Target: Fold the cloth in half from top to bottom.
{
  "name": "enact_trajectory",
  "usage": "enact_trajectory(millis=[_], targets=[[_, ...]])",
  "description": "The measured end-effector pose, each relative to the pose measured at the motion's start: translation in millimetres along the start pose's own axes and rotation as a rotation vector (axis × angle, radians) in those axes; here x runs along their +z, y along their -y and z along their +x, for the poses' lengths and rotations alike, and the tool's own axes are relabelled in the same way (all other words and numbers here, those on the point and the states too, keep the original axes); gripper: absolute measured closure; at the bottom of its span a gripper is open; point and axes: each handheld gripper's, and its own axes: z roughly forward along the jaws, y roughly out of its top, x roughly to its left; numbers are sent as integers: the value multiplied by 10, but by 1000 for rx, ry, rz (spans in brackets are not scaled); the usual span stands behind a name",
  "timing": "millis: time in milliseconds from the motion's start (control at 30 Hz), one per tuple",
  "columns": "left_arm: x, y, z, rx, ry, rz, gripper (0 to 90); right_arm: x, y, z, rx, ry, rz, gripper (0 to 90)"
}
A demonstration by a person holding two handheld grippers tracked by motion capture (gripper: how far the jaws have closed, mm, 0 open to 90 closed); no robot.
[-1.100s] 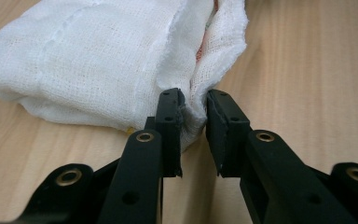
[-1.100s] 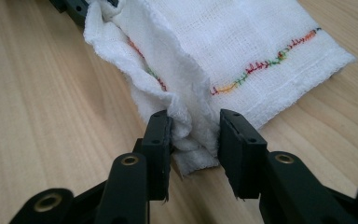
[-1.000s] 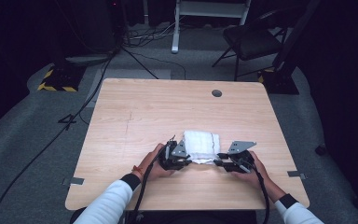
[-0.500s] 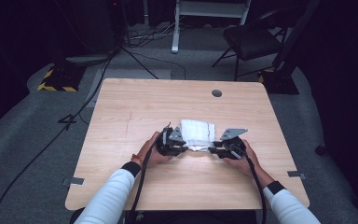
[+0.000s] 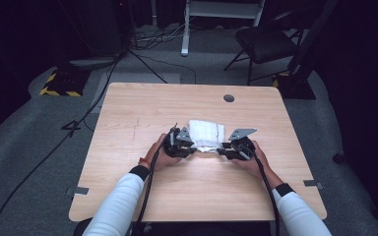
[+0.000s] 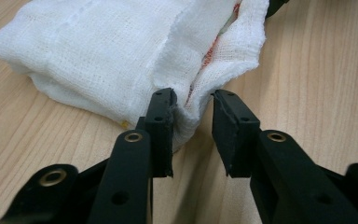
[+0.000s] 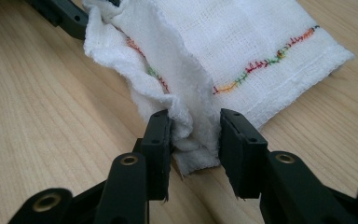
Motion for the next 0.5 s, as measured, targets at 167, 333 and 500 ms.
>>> enact_trajectory(millis=[167,333,500], targets=[[9,-9,-49,-21,-30,1,664,-4,-4,42,-18,15,13,586],[1,-37,-93,-26,-33,18,589,-6,-40,69,-32,46,50,491],[-33,-86,-152,-20,-44,40,506,-38,-50,64,-43,75,71,446]])
